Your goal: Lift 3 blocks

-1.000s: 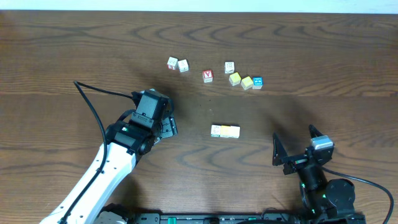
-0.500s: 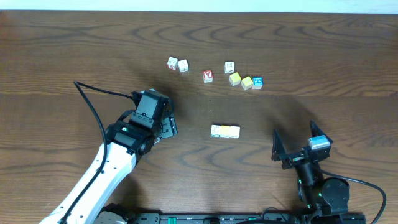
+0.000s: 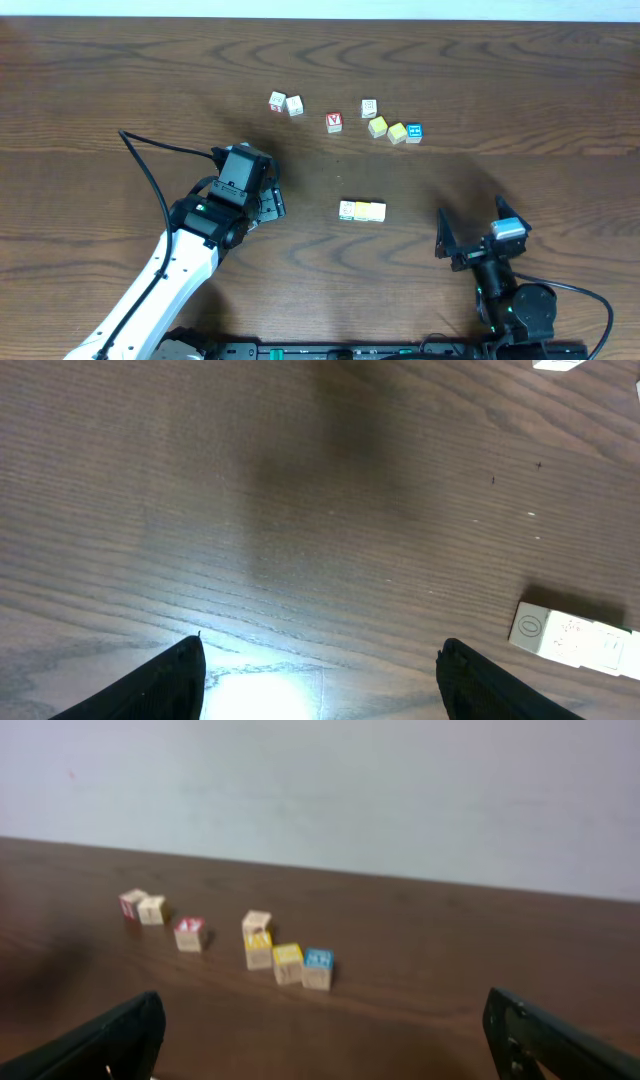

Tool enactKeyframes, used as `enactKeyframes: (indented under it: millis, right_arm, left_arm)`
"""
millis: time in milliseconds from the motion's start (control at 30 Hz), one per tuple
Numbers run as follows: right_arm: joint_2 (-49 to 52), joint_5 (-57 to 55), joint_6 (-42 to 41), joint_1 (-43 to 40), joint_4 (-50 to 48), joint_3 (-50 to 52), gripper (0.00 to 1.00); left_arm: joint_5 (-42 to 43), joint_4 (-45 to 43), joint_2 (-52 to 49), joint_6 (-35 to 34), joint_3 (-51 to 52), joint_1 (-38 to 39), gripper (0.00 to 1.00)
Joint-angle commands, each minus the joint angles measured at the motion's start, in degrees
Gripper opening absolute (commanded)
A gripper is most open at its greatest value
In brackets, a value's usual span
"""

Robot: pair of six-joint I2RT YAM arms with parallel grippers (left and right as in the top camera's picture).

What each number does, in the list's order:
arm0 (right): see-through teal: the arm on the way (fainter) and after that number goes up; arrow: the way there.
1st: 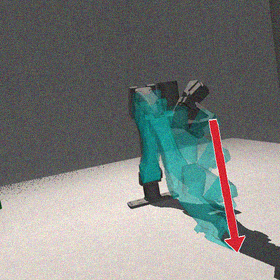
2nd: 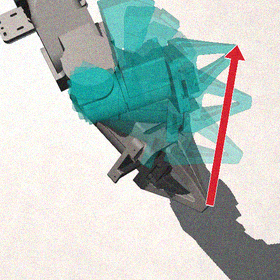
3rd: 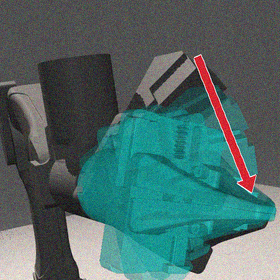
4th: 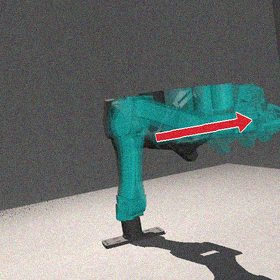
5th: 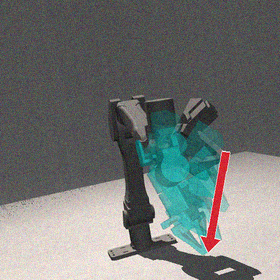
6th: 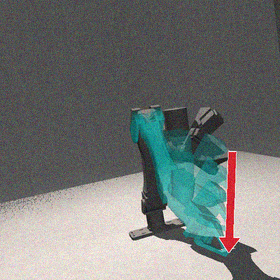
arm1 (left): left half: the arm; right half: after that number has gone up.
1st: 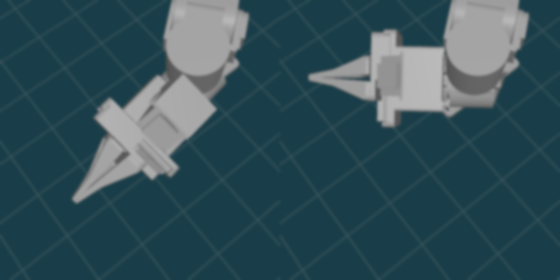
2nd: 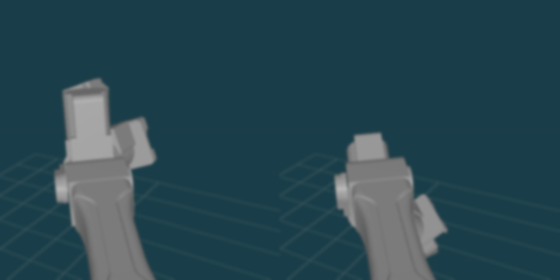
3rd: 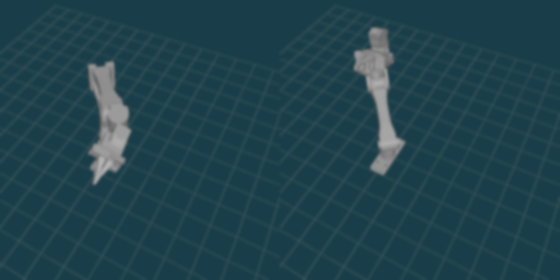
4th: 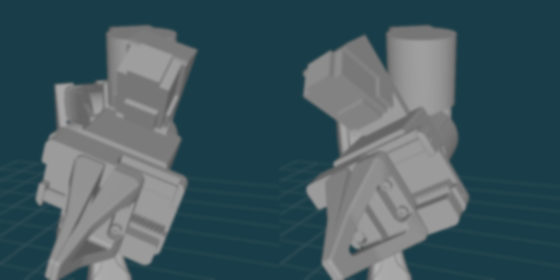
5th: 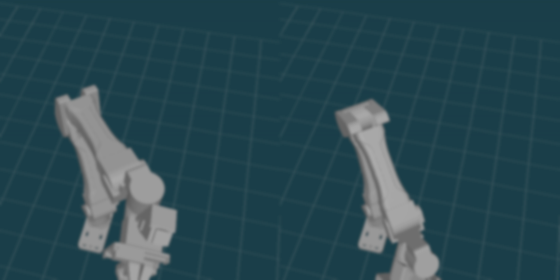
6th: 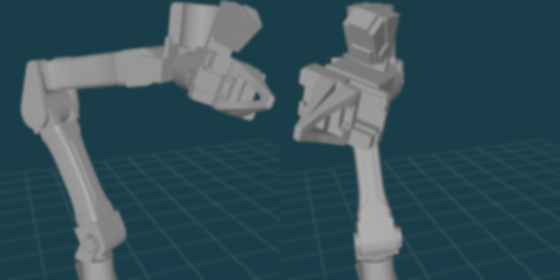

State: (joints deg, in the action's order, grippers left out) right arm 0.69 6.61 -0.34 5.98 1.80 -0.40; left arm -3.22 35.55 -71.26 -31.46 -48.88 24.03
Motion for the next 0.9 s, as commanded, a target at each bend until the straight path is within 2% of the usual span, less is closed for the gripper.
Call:
enactKeyframes:
  millis: [0, 867]
  right_arm:
    - [-0.42, -0.33, 0.85, -1.20, 1.68, 0.09, 0.99]
    - [-0.39, -0.35, 0.83, -2.67, 1.97, 0.09, 0.99]
  left_arm:
    - [-0.92, 0.02, 0.09, 0.37, -1.05, -0.28, 0.75]
    - [-0.90, 0.02, 0.09, 0.37, -1.05, -0.28, 0.75]
